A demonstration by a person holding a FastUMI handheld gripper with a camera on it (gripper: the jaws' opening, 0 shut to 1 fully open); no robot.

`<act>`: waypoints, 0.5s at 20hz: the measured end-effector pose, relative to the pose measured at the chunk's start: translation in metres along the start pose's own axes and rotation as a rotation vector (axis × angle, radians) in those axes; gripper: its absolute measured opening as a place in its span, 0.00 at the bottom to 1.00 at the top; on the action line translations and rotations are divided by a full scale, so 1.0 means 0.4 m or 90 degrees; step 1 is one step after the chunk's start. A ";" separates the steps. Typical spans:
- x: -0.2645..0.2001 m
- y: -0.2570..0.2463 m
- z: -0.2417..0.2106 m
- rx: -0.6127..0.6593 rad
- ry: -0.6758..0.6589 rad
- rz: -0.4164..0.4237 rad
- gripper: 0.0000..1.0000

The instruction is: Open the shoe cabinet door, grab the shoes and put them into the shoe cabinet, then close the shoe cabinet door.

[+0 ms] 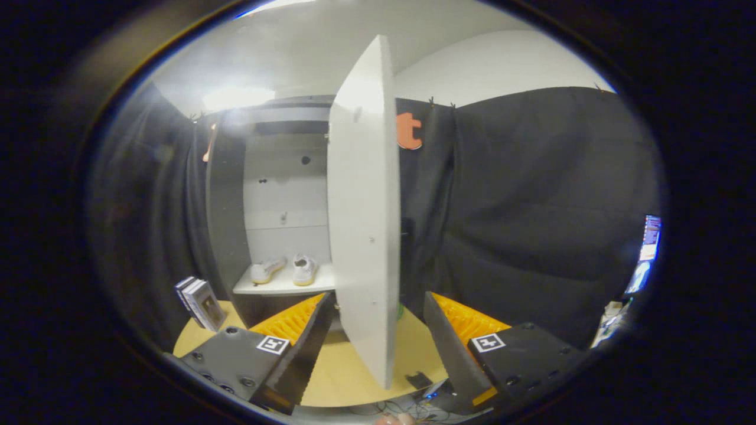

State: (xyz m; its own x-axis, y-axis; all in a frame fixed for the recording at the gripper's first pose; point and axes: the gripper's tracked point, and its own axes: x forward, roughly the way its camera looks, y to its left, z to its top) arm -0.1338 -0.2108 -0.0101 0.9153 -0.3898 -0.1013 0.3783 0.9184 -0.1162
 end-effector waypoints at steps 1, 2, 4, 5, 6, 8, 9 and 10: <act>0.019 -0.048 0.009 -0.003 0.000 -0.004 0.96; 0.043 -0.094 0.020 -0.004 -0.008 -0.007 0.96; 0.112 -0.165 0.044 -0.011 -0.022 0.003 0.96; 0.152 -0.192 0.046 -0.015 -0.021 0.014 0.96; 0.190 -0.208 0.045 -0.018 -0.017 0.026 0.96; 0.279 -0.217 0.048 -0.020 -0.011 0.059 0.96; 0.322 -0.208 0.049 -0.021 -0.007 0.080 0.96; 0.363 -0.202 0.046 -0.022 -0.004 0.098 0.96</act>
State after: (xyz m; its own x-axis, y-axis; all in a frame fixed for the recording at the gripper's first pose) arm -0.0288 -0.3404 0.0028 0.9632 -0.2435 -0.1141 0.2280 0.9645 -0.1330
